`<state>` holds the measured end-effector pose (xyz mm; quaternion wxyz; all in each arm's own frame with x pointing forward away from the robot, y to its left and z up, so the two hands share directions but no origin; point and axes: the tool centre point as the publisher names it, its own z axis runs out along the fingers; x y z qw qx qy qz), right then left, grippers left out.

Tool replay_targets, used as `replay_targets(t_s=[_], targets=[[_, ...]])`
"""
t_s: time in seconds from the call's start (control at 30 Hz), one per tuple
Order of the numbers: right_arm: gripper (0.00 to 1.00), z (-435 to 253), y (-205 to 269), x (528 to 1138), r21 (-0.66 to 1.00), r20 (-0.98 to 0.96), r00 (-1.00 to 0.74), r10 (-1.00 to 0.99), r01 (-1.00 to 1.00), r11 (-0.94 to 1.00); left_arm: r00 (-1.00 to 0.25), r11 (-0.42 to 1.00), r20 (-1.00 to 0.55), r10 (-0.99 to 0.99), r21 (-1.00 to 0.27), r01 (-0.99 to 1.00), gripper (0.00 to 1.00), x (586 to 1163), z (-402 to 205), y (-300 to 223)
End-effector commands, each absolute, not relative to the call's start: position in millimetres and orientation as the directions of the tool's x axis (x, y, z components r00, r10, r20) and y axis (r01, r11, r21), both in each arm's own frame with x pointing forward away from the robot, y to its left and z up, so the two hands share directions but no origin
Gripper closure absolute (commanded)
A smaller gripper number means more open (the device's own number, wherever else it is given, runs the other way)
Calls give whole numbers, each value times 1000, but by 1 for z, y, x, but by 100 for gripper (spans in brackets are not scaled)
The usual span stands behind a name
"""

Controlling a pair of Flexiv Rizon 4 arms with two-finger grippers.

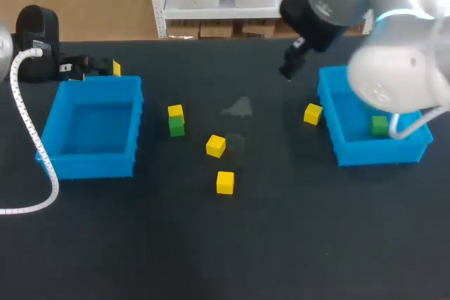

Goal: Put the green cubes in the right bin and the yellow cubes in the left bin.

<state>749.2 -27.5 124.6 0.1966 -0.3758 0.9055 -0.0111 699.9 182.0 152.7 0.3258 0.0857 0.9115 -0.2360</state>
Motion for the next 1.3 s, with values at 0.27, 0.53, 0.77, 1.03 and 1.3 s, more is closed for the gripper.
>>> replay_targets(t_s=[0.27, 0.53, 0.77, 1.03, 1.3], targets=[[0, 106, 59, 757, -98, -267, -727, -633, -633, 768, -770, 870, -638, 1, -379, 316, 0, 700, 151, 184], [0, 99, 97, 751, 41, -281, -808, -518, -549, 835, -770, 870, -638, 1, -379, 316, 0, 700, 151, 184], [0, 96, 120, 748, 120, -309, -842, -442, -496, 860, -770, 870, -638, 1, -379, 316, 0, 700, 151, 184], [0, 76, 135, 747, 165, -311, -858, -409, -473, 866, -770, 870, -638, 1, -379, 316, 0, 700, 151, 184], [0, 58, 150, 752, 203, -317, -874, -367, -441, 874, -770, 870, -638, 1, -379, 316, 0, 700, 151, 184]])
